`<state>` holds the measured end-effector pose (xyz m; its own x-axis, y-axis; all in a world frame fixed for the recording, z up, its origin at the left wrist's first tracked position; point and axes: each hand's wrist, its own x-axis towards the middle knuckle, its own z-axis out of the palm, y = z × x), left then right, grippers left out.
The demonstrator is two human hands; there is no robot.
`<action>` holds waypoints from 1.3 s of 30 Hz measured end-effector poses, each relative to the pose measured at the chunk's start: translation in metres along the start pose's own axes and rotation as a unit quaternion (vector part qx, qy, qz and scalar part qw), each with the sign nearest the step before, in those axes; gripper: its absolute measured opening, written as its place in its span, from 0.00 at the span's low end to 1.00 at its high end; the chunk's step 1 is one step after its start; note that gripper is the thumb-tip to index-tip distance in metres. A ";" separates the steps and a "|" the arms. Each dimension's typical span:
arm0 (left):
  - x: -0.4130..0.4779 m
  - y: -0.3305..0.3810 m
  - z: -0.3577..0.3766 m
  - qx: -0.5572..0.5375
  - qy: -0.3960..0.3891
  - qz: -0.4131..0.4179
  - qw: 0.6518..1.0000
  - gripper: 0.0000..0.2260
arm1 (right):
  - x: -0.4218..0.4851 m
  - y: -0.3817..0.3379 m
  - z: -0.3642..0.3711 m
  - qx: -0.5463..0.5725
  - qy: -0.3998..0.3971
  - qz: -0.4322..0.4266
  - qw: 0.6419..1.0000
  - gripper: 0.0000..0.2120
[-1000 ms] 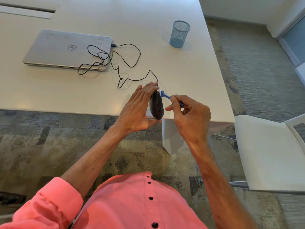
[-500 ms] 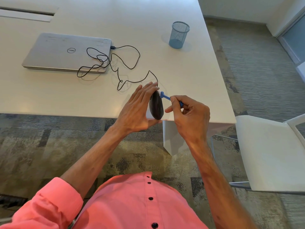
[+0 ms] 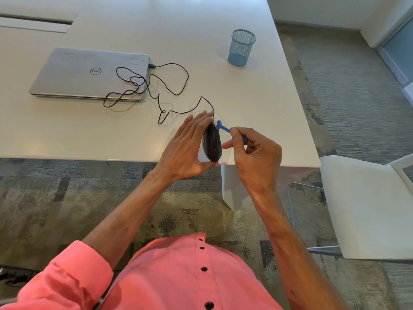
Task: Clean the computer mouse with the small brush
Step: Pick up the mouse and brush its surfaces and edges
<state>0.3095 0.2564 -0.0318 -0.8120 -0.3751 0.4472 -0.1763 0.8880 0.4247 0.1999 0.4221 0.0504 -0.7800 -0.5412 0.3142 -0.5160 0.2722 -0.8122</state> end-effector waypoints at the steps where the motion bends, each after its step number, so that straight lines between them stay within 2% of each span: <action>1: 0.000 0.000 0.000 0.000 0.000 0.000 1.000 0.52 | 0.000 0.000 0.000 -0.001 -0.002 0.001 1.000 0.08; 9: -0.002 -0.001 0.000 -0.004 -0.010 -0.006 1.000 0.51 | -0.002 -0.003 -0.005 -0.049 -0.037 -0.008 0.998 0.07; 18: -0.005 0.000 -0.002 -0.011 -0.017 -0.027 0.999 0.48 | -0.009 -0.009 -0.016 -0.146 -0.118 -0.021 0.982 0.09; 20: -0.006 0.000 -0.001 -0.012 -0.018 -0.026 0.999 0.49 | -0.008 -0.012 -0.022 -0.184 -0.147 -0.038 0.971 0.10; 24: -0.010 0.002 0.001 -0.015 -0.025 -0.024 0.999 0.53 | -0.002 -0.021 -0.039 -0.311 -0.227 -0.078 0.919 0.13; 26: -0.010 0.005 -0.001 -0.029 -0.023 -0.027 0.999 0.54 | -0.001 -0.023 -0.044 -0.340 -0.243 -0.092 0.904 0.13; 29: -0.009 0.006 -0.005 -0.042 -0.015 -0.036 0.998 0.54 | -0.002 -0.024 -0.046 -0.292 -0.215 -0.087 0.928 0.12; 34: -0.011 0.006 -0.009 -0.049 -0.011 -0.038 0.998 0.54 | -0.004 -0.028 -0.039 -0.086 -0.078 -0.035 0.993 0.08; 37: -0.013 0.007 -0.010 -0.052 -0.010 -0.037 0.998 0.56 | -0.005 -0.028 -0.032 0.000 -0.067 0.006 0.998 0.08; 39: -0.014 0.007 -0.010 -0.055 -0.006 -0.041 0.998 0.57 | -0.005 -0.025 -0.030 -0.007 -0.085 0.027 0.996 0.08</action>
<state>0.3247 0.2653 -0.0271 -0.8039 -0.4417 0.3983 -0.1809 0.8195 0.5437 0.2063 0.4422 0.0837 -0.7355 -0.6527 0.1816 -0.4810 0.3143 -0.8185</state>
